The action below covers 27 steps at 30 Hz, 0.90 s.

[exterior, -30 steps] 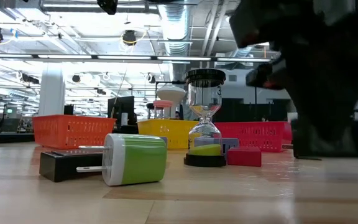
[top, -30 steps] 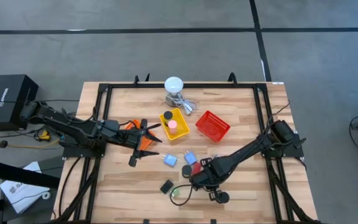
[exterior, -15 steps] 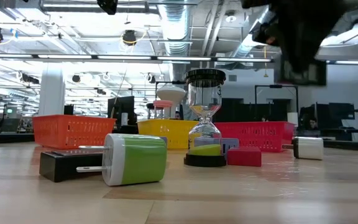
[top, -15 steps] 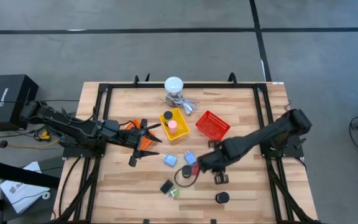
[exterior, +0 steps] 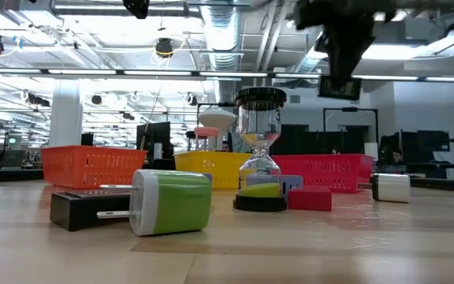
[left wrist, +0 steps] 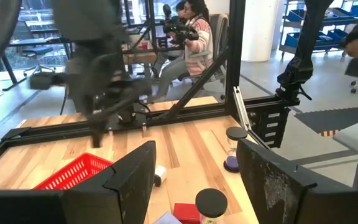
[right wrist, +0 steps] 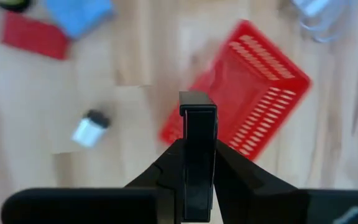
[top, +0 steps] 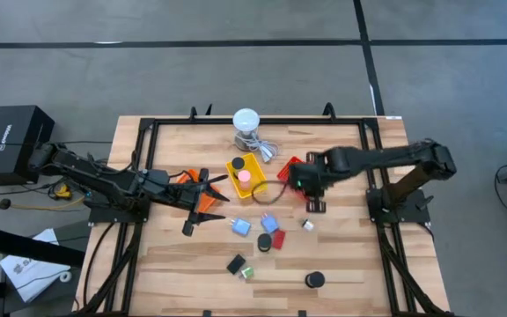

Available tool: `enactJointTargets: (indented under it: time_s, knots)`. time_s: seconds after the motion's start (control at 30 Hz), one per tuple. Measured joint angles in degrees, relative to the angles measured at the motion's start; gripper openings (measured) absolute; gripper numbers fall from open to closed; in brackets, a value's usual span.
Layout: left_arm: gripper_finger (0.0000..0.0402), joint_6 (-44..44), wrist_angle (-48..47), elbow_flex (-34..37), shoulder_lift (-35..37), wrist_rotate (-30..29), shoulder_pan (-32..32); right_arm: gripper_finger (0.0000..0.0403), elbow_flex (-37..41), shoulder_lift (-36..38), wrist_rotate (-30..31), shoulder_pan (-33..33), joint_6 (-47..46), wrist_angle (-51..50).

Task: Pick & Place Office items
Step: Put the right black digital clock into the red basket

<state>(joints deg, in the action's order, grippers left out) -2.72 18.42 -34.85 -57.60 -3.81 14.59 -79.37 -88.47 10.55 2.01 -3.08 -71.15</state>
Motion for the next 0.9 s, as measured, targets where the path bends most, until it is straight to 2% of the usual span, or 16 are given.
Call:
enactJointTargets:
  time_s: [0.17, 0.27, 0.33, 0.53, 0.9]
  knots:
    - [0.0218, 0.00, -0.09, 0.00, 0.00, 0.00, 0.07, 0.0060, 4.61, -1.52, -2.08, -6.89, 0.54, 4.18]
    - [0.0218, 0.00, -0.37, 0.00, 0.00, 0.00, 0.04, 0.0060, 8.11, -2.99, -3.10, -9.43, 2.67, 9.42]
    - [0.0218, 0.00, -0.48, 0.02, 0.00, 0.00, 0.11, 0.0060, 10.03, -4.03, -3.57, -10.53, 4.93, 9.49]
    - [0.0218, 0.00, -1.28, 0.06, -0.72, -0.27, 0.12, 0.0060, 9.78, -8.50, -3.80, -12.78, 7.50, 13.94]
    - [0.0218, 0.11, -2.05, 0.07, -1.09, -0.33, 0.61, 0.0065, 9.58, -15.96, -4.52, -13.87, 12.67, 12.90]
